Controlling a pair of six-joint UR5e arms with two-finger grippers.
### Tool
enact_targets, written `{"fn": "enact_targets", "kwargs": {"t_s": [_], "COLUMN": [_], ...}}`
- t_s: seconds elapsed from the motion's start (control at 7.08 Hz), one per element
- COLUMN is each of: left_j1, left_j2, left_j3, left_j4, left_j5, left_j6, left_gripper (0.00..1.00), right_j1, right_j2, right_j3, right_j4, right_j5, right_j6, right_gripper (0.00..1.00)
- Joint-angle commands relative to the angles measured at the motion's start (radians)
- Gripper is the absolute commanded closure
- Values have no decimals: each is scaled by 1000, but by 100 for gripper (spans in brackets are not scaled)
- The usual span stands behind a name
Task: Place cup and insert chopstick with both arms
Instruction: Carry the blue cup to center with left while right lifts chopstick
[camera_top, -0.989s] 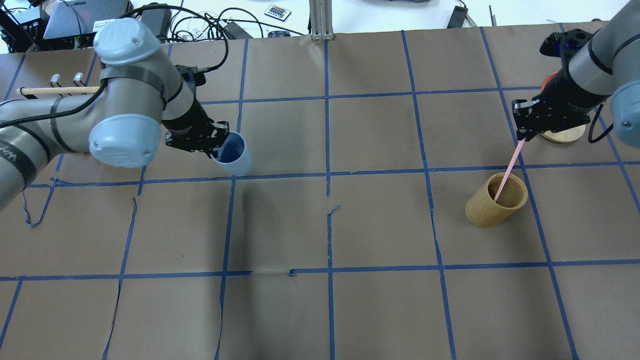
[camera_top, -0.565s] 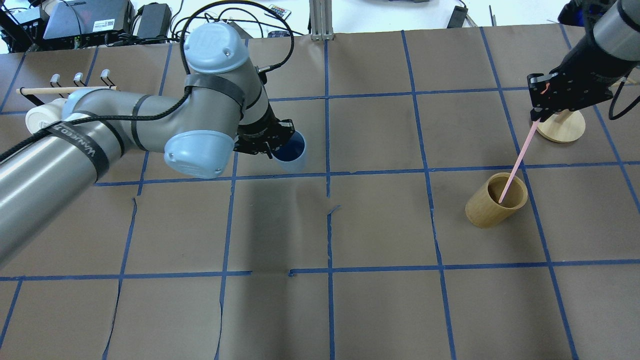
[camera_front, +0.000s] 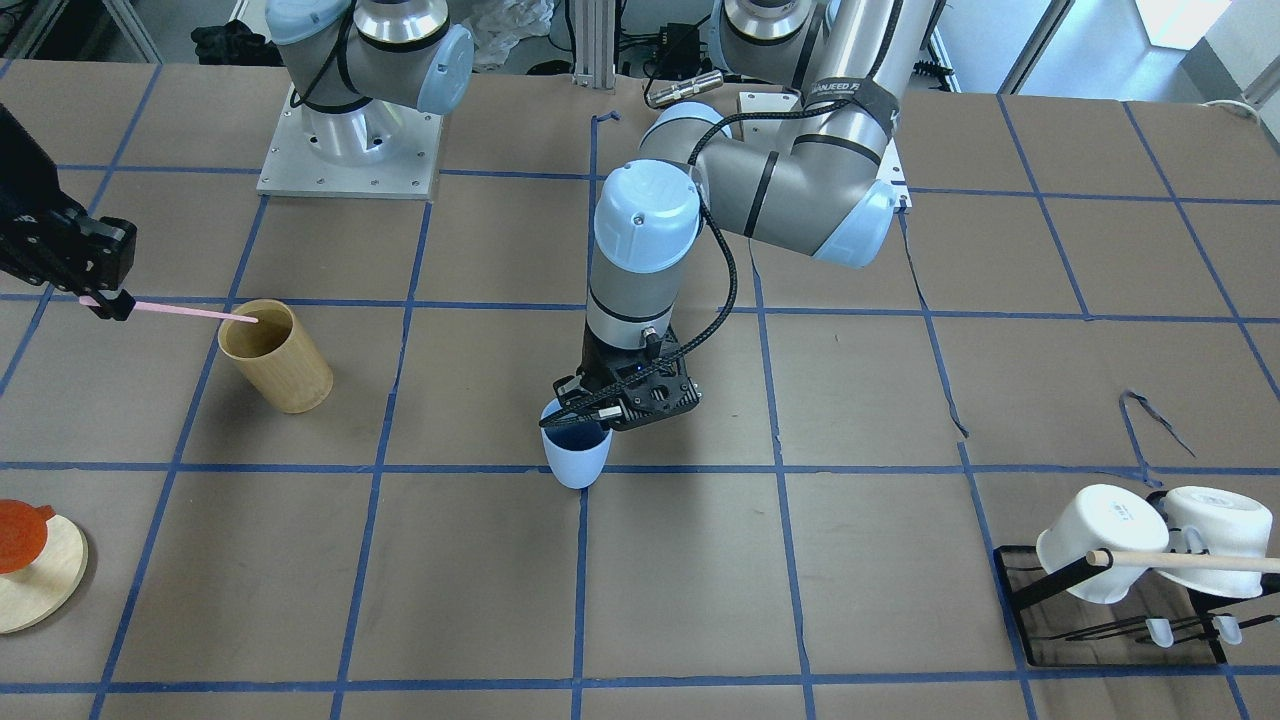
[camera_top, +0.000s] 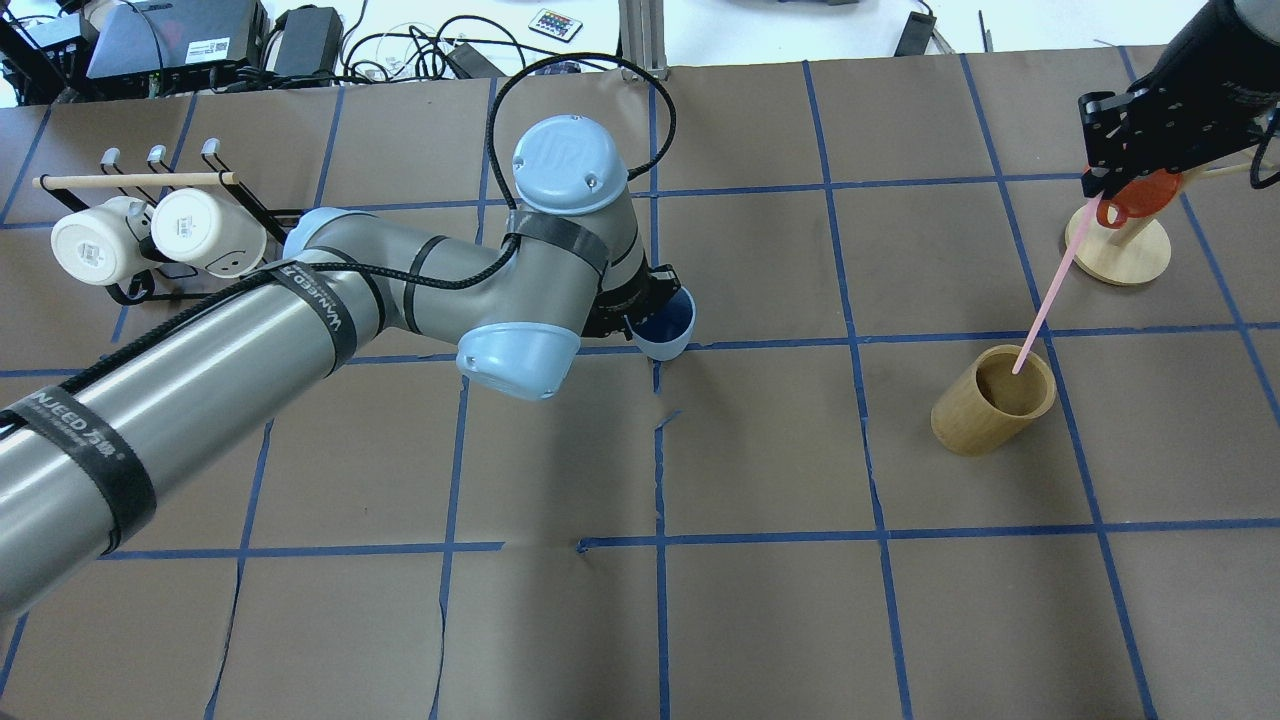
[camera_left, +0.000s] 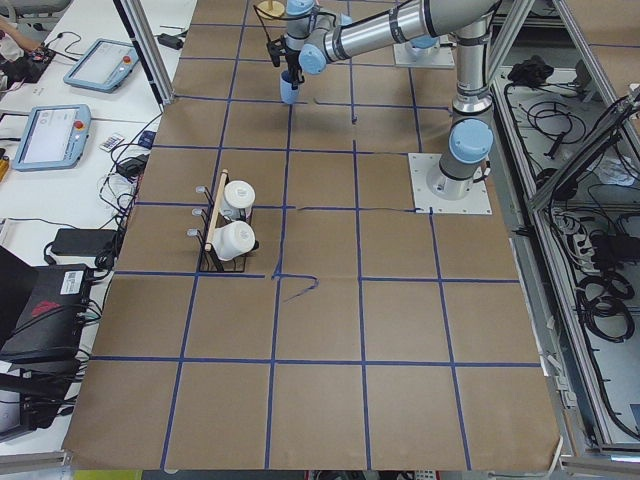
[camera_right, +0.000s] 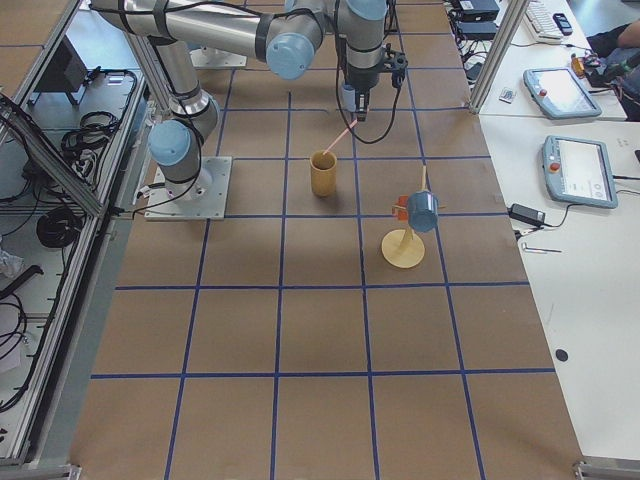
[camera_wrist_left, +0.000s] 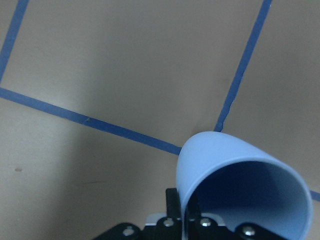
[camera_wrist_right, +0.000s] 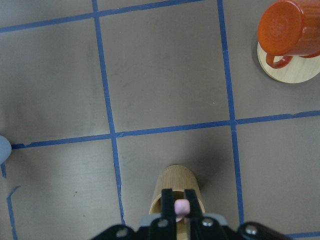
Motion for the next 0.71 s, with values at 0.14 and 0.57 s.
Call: {"fn": "enact_targets", "kwargs": {"t_s": [0.14,0.57], "left_j1": [-17,14], "left_j2": [-13,32], "left_j3": [-1,51], "left_j4": [10,11], "left_j5": [8,5], "left_j6": [-15,52], "left_gripper": [24,0], "right_j1": [76,192], "right_j2": [1,1], "right_j3": [-8,-8], "right_j4": [-68,-133], "right_j5": [1,2], "right_j6": [34,178], "right_gripper": [100,100]}}
